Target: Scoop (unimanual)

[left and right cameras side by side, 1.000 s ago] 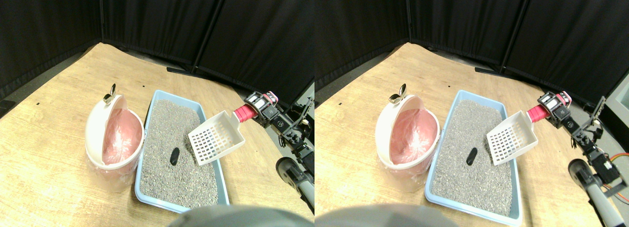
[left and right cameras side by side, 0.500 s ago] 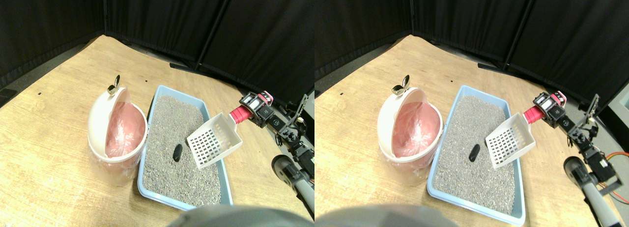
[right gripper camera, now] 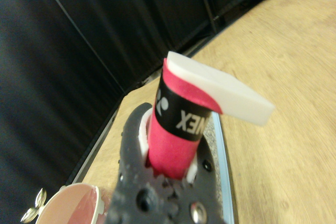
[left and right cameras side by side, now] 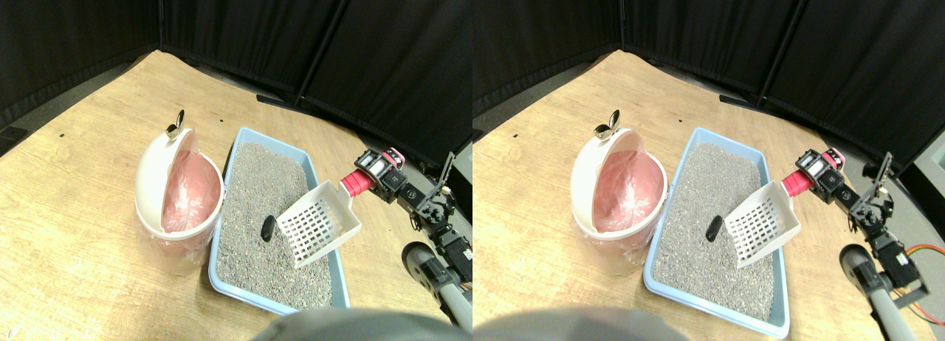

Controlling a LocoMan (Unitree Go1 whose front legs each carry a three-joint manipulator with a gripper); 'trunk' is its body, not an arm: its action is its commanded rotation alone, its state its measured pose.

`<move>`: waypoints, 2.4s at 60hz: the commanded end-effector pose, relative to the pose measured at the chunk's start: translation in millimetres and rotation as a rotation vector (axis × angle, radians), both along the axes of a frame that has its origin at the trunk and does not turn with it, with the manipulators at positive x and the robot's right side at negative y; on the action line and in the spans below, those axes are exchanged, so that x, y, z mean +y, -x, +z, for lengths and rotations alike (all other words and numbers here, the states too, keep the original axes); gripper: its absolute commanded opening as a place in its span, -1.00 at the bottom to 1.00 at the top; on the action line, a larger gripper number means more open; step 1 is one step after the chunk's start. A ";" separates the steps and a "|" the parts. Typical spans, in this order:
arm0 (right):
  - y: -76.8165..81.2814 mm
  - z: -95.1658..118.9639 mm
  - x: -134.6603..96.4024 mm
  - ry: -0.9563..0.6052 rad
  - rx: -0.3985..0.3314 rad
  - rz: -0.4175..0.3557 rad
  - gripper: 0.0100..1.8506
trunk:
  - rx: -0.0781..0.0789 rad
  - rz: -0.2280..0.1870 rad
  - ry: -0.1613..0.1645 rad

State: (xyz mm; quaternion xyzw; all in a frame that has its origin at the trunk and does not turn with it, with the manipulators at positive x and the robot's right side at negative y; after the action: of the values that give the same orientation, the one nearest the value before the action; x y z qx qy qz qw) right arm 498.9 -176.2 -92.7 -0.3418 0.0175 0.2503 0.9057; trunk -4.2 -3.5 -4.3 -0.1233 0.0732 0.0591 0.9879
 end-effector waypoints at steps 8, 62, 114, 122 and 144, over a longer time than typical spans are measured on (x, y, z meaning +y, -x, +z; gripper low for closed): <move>3.5 -11.9 27.9 0.004 0.076 0.020 -0.95 | 0.035 0.037 0.031; 0.1 -84.3 78.9 -0.190 0.271 -0.075 -0.78 | 0.063 0.082 0.057; -24.0 -50.8 21.9 -0.927 0.217 -0.287 -0.95 | 0.001 0.079 0.027; -20.5 -48.3 13.5 -0.970 0.174 -0.229 -0.95 | -0.012 0.074 0.013; -22.8 -22.0 3.1 -1.220 0.152 -0.199 -0.95 | -0.047 0.073 -0.012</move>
State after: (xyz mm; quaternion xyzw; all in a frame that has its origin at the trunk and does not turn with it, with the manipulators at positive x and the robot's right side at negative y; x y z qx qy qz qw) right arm 523.0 -174.2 -129.9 0.2349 -0.0028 0.1420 0.9616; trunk 3.7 -1.1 -3.7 -0.1208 0.0585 0.0906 0.9868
